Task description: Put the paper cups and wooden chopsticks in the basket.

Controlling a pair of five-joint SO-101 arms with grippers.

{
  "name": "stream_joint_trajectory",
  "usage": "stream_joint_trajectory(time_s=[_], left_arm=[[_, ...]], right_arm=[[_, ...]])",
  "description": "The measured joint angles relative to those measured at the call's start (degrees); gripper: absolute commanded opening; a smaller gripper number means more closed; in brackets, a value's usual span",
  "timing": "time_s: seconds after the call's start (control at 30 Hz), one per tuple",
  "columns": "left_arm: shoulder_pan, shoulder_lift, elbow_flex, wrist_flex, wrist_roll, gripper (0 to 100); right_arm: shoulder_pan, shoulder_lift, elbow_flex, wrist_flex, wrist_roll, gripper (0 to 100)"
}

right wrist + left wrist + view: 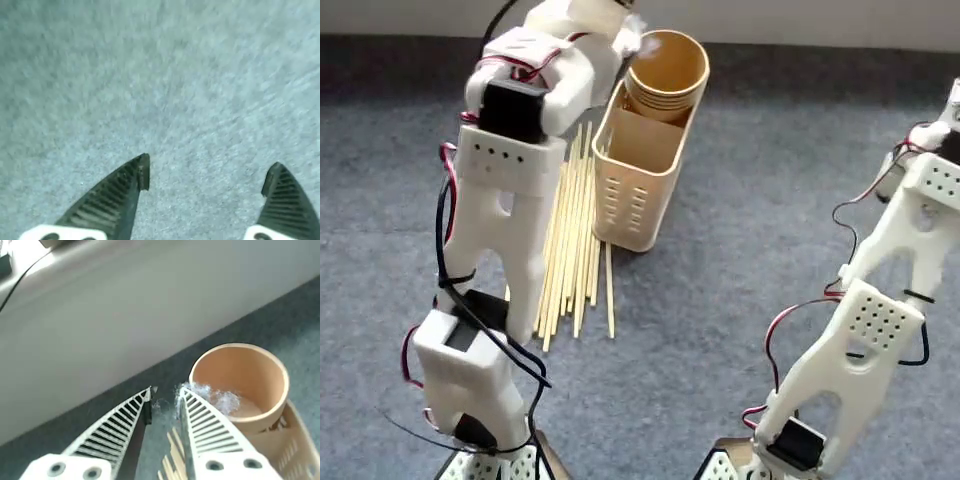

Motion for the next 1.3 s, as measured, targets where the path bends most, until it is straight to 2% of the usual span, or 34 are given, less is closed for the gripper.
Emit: stream_joint_trajectory(time_s=[0.17,0.33,0.7,0.9,1.07,1.17,1.3], left_arm=[[-5.8,0.0,-0.18,14.77,0.09,12],[-5.54,0.0,-0.18,22.15,0.0,19],[-4.48,0.0,1.32,22.77,0.0,20],[-1.14,0.0,-1.49,23.74,0.0,20],[-1.05,0.0,-4.13,23.74,0.0,20],[-0.7,1.05,-1.67,23.74,0.0,20],[-0.62,5.71,2.46,23.47,0.18,20]], right_arm=[[0.09,-13.8,1.49,0.18,0.0,34.7],[-4.57,-34.64,23.12,0.18,0.0,34.7],[-6.42,-82.02,75.34,-0.97,5.8,34.7],[-6.51,-103.21,107.96,-15.56,10.64,34.7],[-6.51,-117.45,137.14,-29.1,11.16,34.7],[-6.51,-124.92,150.42,-32.7,11.16,34.7],[-6.51,-134.42,159.65,-34.29,11.16,34.7]])
